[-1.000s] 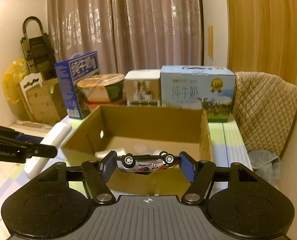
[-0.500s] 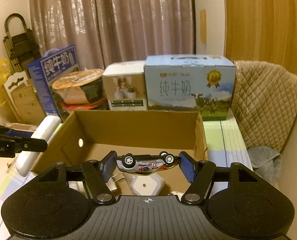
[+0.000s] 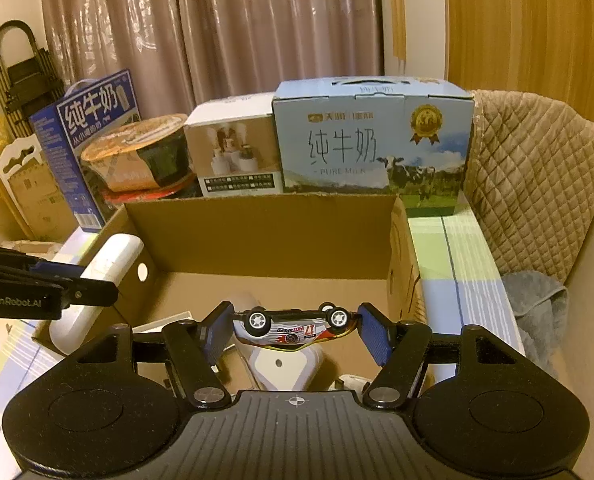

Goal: Organize rigid objects
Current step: 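Carry the toy car and white stick over the box and lower them inside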

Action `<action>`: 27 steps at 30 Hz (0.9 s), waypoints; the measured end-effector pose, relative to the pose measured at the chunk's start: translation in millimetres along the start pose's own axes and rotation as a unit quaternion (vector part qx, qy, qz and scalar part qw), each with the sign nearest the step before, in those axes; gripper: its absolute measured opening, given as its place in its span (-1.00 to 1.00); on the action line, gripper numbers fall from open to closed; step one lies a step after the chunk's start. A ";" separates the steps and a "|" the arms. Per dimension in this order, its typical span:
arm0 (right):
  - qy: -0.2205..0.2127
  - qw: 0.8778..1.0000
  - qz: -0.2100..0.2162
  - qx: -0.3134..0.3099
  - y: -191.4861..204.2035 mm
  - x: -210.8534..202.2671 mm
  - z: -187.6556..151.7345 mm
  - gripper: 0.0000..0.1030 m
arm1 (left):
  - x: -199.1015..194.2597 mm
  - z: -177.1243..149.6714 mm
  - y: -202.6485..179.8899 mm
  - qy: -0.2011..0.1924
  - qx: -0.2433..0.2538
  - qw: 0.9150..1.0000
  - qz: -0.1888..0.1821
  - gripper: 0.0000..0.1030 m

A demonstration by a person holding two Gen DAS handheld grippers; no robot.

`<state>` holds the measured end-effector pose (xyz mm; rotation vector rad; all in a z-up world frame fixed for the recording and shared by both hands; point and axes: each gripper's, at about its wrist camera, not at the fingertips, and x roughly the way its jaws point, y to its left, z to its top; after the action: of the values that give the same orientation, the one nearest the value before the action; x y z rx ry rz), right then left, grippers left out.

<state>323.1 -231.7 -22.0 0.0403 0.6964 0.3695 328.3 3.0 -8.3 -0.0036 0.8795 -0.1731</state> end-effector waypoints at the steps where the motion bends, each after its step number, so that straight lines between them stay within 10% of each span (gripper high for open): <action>1: 0.001 1.000 -0.001 0.000 -0.4 1.2 -0.9 0.25 | 2.0 -0.4 0.4 0.001 0.000 1.000 0.000 -0.32; 27: 0.008 1.000 -0.004 0.009 -5.6 4.1 -7.5 0.25 | 3.5 -6.3 10.7 -0.016 -0.020 0.999 0.019 -0.30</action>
<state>323.0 -236.1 -31.2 0.0517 0.7166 0.3561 327.2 13.5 -15.8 -0.0272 0.8505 -0.1202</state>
